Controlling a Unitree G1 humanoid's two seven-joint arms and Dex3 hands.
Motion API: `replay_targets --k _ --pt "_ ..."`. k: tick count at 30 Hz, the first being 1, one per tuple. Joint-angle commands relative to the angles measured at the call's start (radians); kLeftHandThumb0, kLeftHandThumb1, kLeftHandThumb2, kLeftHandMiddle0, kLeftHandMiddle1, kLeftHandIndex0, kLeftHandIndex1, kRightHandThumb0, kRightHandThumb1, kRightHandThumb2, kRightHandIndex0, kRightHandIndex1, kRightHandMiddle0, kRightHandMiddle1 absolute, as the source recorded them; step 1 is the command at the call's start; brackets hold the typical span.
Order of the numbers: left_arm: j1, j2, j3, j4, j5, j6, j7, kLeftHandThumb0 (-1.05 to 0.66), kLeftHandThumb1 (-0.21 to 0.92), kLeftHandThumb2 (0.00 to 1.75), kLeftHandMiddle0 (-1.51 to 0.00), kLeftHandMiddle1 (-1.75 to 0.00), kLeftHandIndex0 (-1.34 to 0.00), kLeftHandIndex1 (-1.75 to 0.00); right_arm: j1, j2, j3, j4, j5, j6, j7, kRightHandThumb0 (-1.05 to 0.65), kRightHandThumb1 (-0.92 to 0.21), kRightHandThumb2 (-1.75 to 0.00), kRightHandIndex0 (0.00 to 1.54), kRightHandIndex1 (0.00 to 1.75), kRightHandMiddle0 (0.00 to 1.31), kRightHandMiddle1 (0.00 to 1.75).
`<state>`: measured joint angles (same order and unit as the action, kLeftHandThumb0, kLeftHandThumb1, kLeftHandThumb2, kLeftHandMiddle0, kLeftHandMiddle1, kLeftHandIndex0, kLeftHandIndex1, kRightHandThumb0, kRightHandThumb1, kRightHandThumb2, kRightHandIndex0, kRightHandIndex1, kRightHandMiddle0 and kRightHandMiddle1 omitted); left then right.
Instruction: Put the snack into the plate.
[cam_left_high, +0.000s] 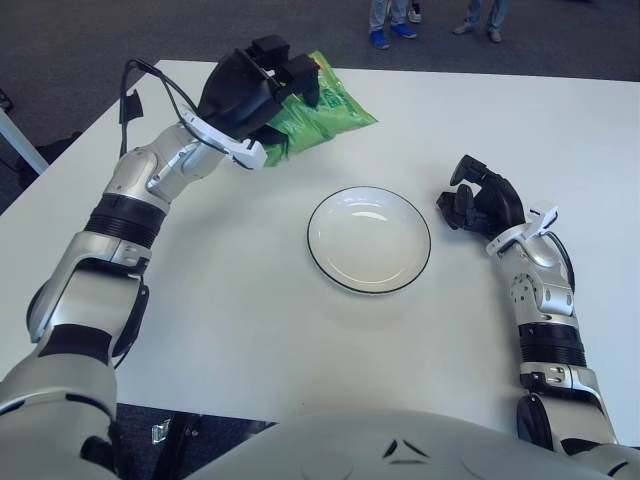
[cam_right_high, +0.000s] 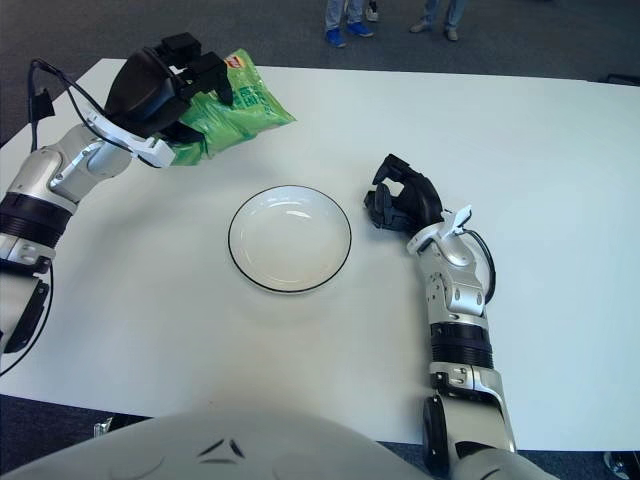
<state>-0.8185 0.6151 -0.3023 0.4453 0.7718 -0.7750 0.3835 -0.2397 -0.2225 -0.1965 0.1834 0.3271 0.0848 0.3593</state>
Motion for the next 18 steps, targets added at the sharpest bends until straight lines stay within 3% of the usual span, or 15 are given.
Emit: replay_targets --k 1,11,18 --pt "-0.008 0.008 0.005 -0.005 -0.019 -0.052 -0.017 0.0 -0.07 1.75 -0.87 -1.75 -0.71 -1.73 0.033 0.004 0.007 0.054 -0.009 0.032 0.002 -0.47 -0.36 -1.27 1.31 1.75 0.58 1.75" --pt "0.005 -0.012 0.008 -0.017 -0.069 -0.156 -0.076 0.0 -0.07 1.74 -0.9 -1.7 -0.68 -1.75 0.025 0.002 0.006 0.073 -0.011 0.019 0.008 -0.47 -0.36 -1.27 1.31 1.75 0.58 1.75" --pt "0.013 -0.025 0.006 -0.071 -0.068 -0.185 -0.122 0.0 -0.06 1.72 -0.92 -1.67 -0.67 -1.75 0.023 -0.001 0.009 0.077 -0.017 0.013 0.006 -0.47 -0.36 -1.27 1.3 1.75 0.58 1.75"
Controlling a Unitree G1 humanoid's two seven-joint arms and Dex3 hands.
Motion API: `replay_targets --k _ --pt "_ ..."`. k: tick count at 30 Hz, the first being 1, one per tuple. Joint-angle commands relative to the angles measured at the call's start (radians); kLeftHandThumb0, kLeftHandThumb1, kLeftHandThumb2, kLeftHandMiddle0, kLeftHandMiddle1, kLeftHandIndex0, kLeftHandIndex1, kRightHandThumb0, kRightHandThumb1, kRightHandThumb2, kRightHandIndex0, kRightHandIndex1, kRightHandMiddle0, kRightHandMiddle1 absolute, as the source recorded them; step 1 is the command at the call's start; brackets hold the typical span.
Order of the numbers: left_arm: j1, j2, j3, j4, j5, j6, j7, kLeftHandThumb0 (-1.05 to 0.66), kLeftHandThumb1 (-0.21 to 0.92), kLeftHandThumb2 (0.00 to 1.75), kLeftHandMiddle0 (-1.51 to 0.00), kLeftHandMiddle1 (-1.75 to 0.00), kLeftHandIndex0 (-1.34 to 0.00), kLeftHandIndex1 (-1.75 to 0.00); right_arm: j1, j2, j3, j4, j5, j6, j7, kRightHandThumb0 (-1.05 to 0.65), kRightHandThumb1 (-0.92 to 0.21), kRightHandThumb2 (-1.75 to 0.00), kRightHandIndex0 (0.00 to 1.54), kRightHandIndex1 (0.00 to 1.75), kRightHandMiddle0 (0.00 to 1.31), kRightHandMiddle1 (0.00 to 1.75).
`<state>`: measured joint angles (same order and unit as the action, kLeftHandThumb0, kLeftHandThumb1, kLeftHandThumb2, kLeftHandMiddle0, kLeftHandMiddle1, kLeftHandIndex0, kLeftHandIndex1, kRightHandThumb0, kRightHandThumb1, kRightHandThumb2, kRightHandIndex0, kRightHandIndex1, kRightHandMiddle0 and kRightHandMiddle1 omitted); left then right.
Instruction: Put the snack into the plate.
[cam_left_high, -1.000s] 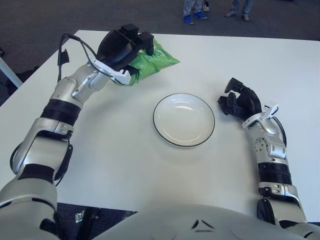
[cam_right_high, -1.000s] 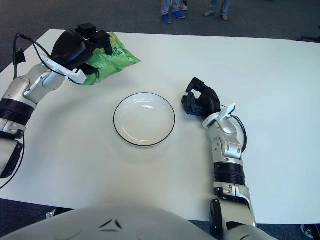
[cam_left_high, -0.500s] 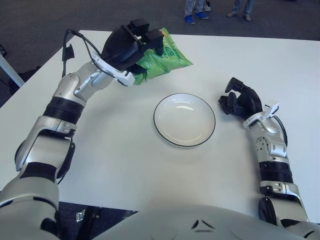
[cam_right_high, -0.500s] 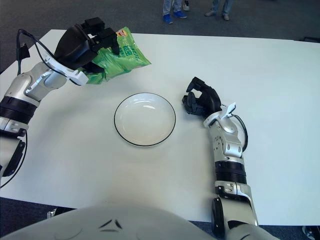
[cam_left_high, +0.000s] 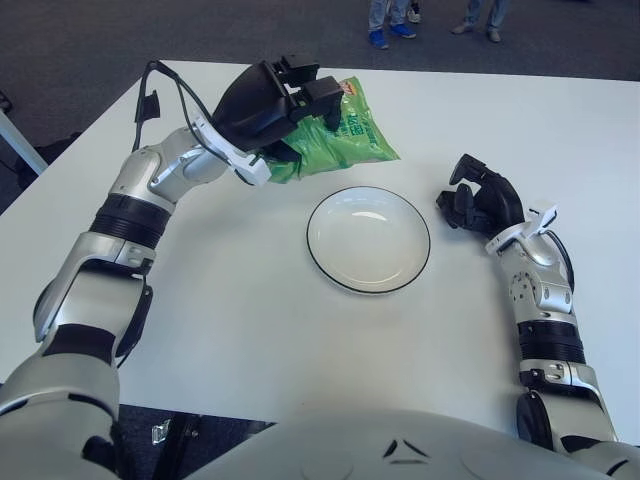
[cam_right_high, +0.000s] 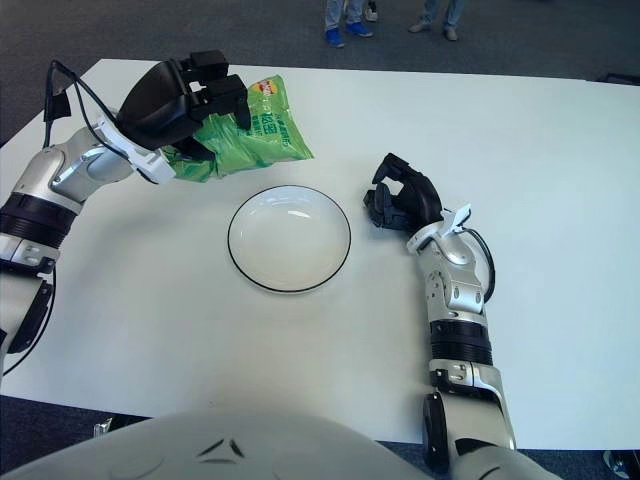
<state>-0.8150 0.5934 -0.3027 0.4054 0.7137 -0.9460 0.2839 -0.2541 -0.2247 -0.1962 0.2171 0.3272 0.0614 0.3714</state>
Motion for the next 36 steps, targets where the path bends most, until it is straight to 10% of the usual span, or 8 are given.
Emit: replay_targets --k 1,36 --pt "0.009 -0.006 0.007 -0.033 -0.009 -0.016 -0.027 0.0 -0.06 1.72 -0.92 -1.66 -0.67 -1.75 0.036 0.001 0.008 0.047 -0.017 0.035 -0.006 -0.47 -0.36 -1.27 1.3 1.75 0.58 1.75" --pt "0.073 -0.186 -0.067 -0.119 -0.374 0.011 -0.466 -0.01 -0.06 1.74 -0.89 -1.75 -0.67 -1.73 0.033 0.019 0.015 0.037 -0.015 0.05 -0.071 -0.48 -0.32 -1.31 1.27 1.75 0.61 1.75"
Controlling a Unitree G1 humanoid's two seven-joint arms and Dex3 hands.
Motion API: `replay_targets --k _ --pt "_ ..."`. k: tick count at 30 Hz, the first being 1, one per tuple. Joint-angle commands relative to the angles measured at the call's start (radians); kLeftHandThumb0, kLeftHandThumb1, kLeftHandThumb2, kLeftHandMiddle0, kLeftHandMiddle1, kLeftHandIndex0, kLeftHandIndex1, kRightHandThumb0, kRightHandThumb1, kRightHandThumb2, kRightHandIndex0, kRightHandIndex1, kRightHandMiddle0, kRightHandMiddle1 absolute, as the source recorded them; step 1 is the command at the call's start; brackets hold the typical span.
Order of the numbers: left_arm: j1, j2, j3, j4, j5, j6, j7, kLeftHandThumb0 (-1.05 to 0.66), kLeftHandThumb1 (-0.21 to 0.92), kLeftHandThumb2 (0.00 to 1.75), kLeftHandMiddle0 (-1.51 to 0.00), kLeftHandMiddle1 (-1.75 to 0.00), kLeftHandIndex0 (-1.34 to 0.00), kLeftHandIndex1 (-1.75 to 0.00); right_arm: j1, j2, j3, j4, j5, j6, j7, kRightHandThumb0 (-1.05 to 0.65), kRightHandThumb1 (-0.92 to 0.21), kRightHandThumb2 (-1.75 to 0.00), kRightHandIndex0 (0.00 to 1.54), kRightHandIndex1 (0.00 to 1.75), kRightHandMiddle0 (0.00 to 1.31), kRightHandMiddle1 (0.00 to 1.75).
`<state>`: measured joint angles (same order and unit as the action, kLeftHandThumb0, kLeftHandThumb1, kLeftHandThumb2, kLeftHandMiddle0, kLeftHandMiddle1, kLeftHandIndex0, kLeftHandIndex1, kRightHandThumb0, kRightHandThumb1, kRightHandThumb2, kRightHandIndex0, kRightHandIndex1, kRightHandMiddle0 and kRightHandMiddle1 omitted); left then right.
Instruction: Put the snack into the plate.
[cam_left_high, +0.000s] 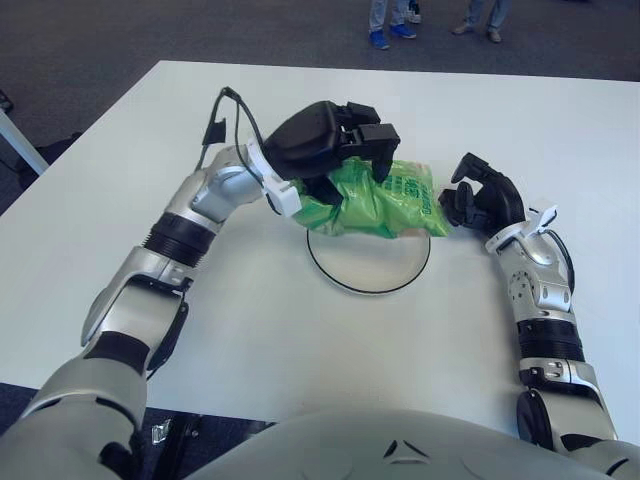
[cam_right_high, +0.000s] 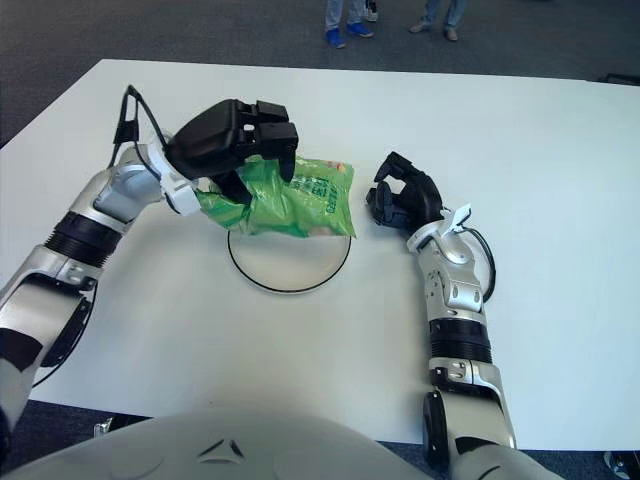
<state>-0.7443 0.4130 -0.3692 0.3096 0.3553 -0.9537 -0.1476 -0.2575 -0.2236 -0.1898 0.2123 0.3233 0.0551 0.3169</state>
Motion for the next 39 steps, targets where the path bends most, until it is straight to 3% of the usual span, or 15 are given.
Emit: replay_targets --k 1,4,8,15,24,27,31,39 --pt "0.003 -0.006 0.0 -0.029 0.001 0.019 -0.041 -0.01 -0.06 1.74 -0.89 -1.75 -0.68 -1.73 0.031 0.017 0.007 0.052 -0.009 0.057 -0.014 -0.48 -0.32 -1.31 1.27 1.75 0.61 1.75" --pt "0.011 -0.017 0.009 -0.041 0.057 0.0 -0.031 -0.01 -0.07 1.74 -0.9 -1.75 -0.7 -1.71 0.023 0.015 0.005 0.068 -0.005 0.054 -0.007 -0.48 -0.32 -1.31 1.27 1.75 0.61 1.75" --pt "0.056 -0.058 0.029 -0.067 0.195 -0.04 0.067 -0.01 -0.06 1.75 -0.89 -1.75 -0.68 -1.73 0.013 0.01 0.003 0.094 -0.002 0.044 0.009 -0.48 -0.32 -1.31 1.27 1.75 0.61 1.75" --pt "0.045 -0.084 0.047 -0.045 0.307 -0.083 0.165 0.0 0.0 1.69 -0.85 -1.75 -0.62 -1.75 0.001 0.013 -0.005 0.133 0.002 0.02 0.031 -0.48 -0.32 -1.32 1.27 1.75 0.61 1.75" --pt "0.051 -0.111 0.034 -0.001 0.355 -0.081 0.229 0.0 0.05 1.63 -0.82 -1.73 -0.57 -1.75 -0.013 0.009 -0.006 0.174 -0.005 -0.012 0.052 -0.48 -0.32 -1.32 1.27 1.75 0.61 1.75" --pt "0.063 -0.107 0.021 -0.016 0.331 -0.042 0.183 0.0 0.05 1.62 -0.82 -1.73 -0.57 -1.75 -0.016 0.009 -0.006 0.181 -0.005 -0.021 0.057 -0.48 -0.32 -1.32 1.27 1.75 0.61 1.75" --pt "0.082 -0.089 -0.023 -0.075 0.229 0.091 -0.004 0.0 0.04 1.64 -0.83 -1.74 -0.58 -1.75 -0.021 0.009 -0.011 0.203 -0.004 -0.041 0.068 -0.48 -0.32 -1.31 1.27 1.75 0.61 1.75" --pt "0.06 -0.058 -0.051 -0.128 0.251 0.128 -0.102 0.0 0.06 1.62 -0.82 -1.74 -0.56 -1.75 -0.011 0.014 -0.014 0.181 0.003 -0.04 0.068 -0.48 -0.33 -1.31 1.28 1.75 0.61 1.75"
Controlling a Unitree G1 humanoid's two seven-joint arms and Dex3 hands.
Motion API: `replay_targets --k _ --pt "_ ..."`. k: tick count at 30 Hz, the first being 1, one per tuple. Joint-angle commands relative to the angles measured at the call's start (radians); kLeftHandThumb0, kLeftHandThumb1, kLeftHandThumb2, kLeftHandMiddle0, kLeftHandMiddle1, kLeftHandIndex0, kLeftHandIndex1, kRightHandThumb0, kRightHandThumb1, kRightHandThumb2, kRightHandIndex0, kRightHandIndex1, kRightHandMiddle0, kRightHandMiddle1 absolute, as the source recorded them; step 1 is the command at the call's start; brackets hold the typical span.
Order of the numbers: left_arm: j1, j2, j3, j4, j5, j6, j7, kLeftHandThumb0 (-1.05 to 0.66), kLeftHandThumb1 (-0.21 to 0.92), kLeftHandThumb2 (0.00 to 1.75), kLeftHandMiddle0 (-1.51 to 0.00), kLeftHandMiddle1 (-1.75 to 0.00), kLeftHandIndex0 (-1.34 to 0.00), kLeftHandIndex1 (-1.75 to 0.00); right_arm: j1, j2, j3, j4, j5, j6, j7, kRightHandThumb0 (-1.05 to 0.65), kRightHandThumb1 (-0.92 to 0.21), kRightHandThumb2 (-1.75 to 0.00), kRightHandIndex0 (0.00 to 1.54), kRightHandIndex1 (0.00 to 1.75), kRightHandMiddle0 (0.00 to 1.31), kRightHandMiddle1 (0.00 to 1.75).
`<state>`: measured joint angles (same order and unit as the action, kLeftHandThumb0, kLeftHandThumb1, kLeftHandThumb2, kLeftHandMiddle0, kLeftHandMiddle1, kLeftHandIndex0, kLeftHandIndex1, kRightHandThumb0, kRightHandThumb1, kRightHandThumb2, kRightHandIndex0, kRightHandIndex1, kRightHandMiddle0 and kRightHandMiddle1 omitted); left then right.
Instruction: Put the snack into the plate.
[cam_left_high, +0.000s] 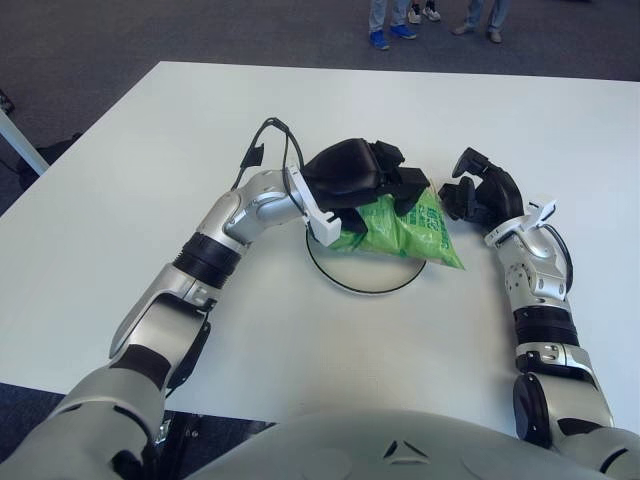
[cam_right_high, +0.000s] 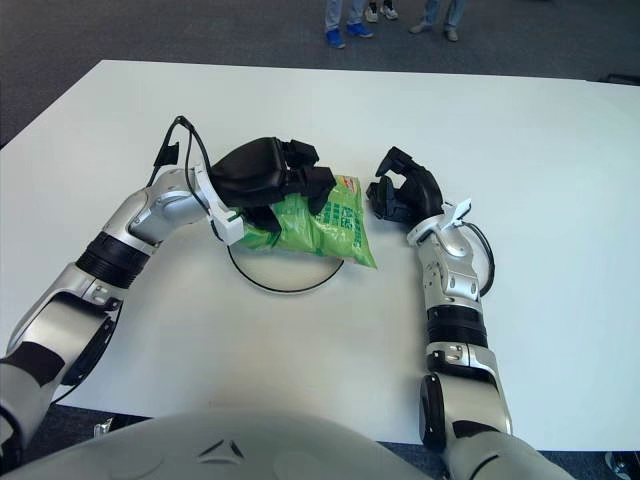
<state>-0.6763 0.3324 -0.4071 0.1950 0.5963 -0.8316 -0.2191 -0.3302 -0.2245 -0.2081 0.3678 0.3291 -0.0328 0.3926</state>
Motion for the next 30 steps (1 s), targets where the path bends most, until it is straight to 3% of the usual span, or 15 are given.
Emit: replay_targets --k 1,4,8,15,17,20,23,25,27,29,30 --pt "-0.012 0.025 -0.014 -0.014 0.014 0.003 -0.033 0.0 0.06 1.62 -0.82 -1.74 -0.56 -1.75 0.065 0.015 0.005 0.013 -0.003 0.053 -0.011 -0.48 -0.32 -1.31 1.28 1.75 0.61 1.75" --pt "-0.05 0.05 -0.025 0.01 0.071 -0.064 -0.011 0.0 0.05 1.63 -0.82 -1.73 -0.57 -1.75 0.099 0.022 0.013 -0.075 0.001 0.085 -0.03 -0.49 -0.32 -1.32 1.29 1.75 0.62 1.75" --pt "-0.082 0.07 -0.027 0.031 0.143 -0.132 0.032 0.0 0.04 1.64 -0.84 -1.72 -0.58 -1.75 0.106 0.021 0.016 -0.093 -0.004 0.104 -0.038 -0.49 -0.31 -1.33 1.29 1.75 0.62 1.75" --pt "-0.125 0.098 -0.04 0.045 0.177 -0.18 0.029 0.0 -0.02 1.7 -0.88 -1.74 -0.63 -1.73 0.108 0.013 0.021 -0.111 -0.002 0.137 -0.036 -0.48 -0.33 -1.31 1.28 1.75 0.61 1.75" --pt "-0.134 0.106 -0.046 0.054 0.156 -0.183 0.007 0.0 -0.05 1.71 -0.9 -1.74 -0.69 -1.66 0.105 0.011 0.02 -0.107 0.0 0.141 -0.03 -0.48 -0.33 -1.3 1.28 1.75 0.61 1.75" --pt "-0.139 0.123 -0.057 0.076 0.082 -0.172 -0.055 0.0 0.24 1.4 -0.6 -1.75 -0.52 -1.72 0.104 0.008 0.018 -0.101 0.003 0.135 -0.019 -0.48 -0.33 -1.3 1.28 1.75 0.6 1.75" --pt "-0.141 0.147 -0.066 0.085 0.0 -0.15 -0.133 0.0 0.41 1.2 -0.45 -1.75 -0.41 -1.73 0.102 0.007 0.015 -0.093 0.003 0.121 -0.008 -0.48 -0.34 -1.3 1.29 1.75 0.6 1.75" --pt "-0.148 0.164 -0.079 0.086 -0.08 -0.125 -0.208 0.21 0.4 1.21 -0.49 -1.75 -0.21 -1.56 0.099 0.008 0.013 -0.081 0.004 0.112 -0.001 -0.48 -0.34 -1.29 1.29 1.75 0.6 1.75" --pt "-0.164 0.18 -0.094 0.085 -0.179 -0.093 -0.297 0.32 0.51 1.06 -0.44 -1.73 -0.08 -1.4 0.094 0.008 0.01 -0.066 0.006 0.105 0.007 -0.48 -0.34 -1.29 1.29 1.75 0.6 1.75" --pt "-0.18 0.191 -0.104 0.081 -0.266 -0.06 -0.378 -0.06 0.39 1.06 -0.26 -1.55 -0.04 -1.26 0.089 0.008 0.007 -0.052 0.008 0.099 0.013 -0.48 -0.34 -1.29 1.29 1.75 0.6 1.75" --pt "-0.184 0.194 -0.106 0.078 -0.296 -0.048 -0.409 -0.14 0.37 1.06 -0.22 -1.48 -0.03 -1.21 0.087 0.009 0.006 -0.046 0.008 0.096 0.015 -0.48 -0.34 -1.29 1.29 1.75 0.6 1.75"
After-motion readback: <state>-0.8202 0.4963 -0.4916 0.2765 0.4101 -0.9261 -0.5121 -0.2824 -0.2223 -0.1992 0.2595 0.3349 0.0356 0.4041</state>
